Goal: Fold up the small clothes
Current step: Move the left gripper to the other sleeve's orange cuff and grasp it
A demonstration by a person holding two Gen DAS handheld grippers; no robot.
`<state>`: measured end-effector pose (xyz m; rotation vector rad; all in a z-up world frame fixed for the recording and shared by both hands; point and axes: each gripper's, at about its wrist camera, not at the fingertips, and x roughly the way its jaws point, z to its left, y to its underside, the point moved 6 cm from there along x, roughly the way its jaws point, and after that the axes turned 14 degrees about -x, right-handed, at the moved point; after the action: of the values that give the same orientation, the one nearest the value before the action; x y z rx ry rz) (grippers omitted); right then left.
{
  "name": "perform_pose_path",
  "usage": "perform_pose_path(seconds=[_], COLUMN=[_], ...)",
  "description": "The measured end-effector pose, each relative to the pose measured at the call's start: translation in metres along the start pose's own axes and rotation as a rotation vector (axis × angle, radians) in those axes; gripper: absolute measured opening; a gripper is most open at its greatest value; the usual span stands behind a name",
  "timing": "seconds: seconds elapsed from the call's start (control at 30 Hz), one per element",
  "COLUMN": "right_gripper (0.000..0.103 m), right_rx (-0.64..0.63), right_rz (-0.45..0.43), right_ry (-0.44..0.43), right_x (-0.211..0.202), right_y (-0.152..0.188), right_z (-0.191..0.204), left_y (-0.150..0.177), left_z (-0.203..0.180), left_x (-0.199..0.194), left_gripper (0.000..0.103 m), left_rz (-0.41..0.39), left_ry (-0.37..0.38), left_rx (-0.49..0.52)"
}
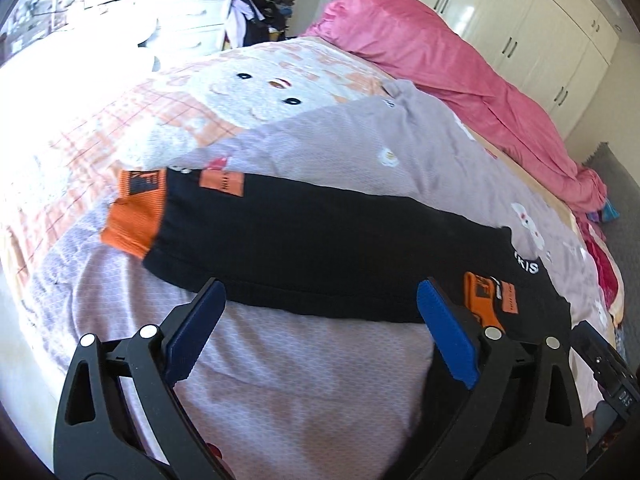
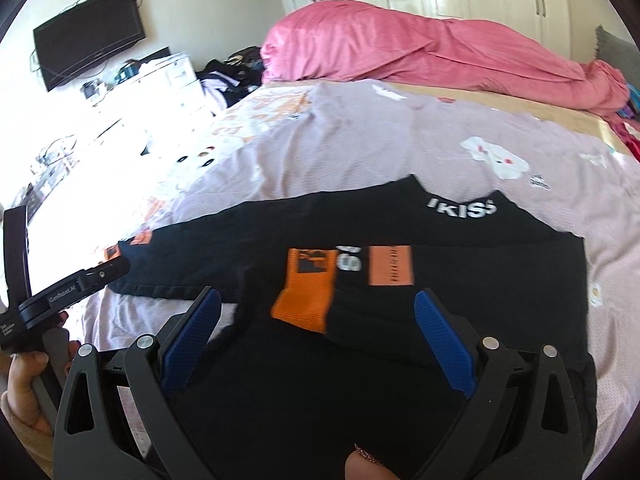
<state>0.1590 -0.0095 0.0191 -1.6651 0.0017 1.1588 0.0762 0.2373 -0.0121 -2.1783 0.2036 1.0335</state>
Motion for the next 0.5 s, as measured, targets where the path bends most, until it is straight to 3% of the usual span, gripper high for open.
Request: perform_pose_path(seconds=[0.5], right_gripper=[0.097], right_rx=[-0.088], right_rz=[0.005], right_ry=[-0.071], right_x=[0.027], right_y=[-0.027], right_z=[0.056], left_y=[-0.026], left_z=[0.075], left_x=[0.0], left_gripper=[0.09], left_rz=[-0.036], left_ry=[-0.061], left_rx=[-0.159])
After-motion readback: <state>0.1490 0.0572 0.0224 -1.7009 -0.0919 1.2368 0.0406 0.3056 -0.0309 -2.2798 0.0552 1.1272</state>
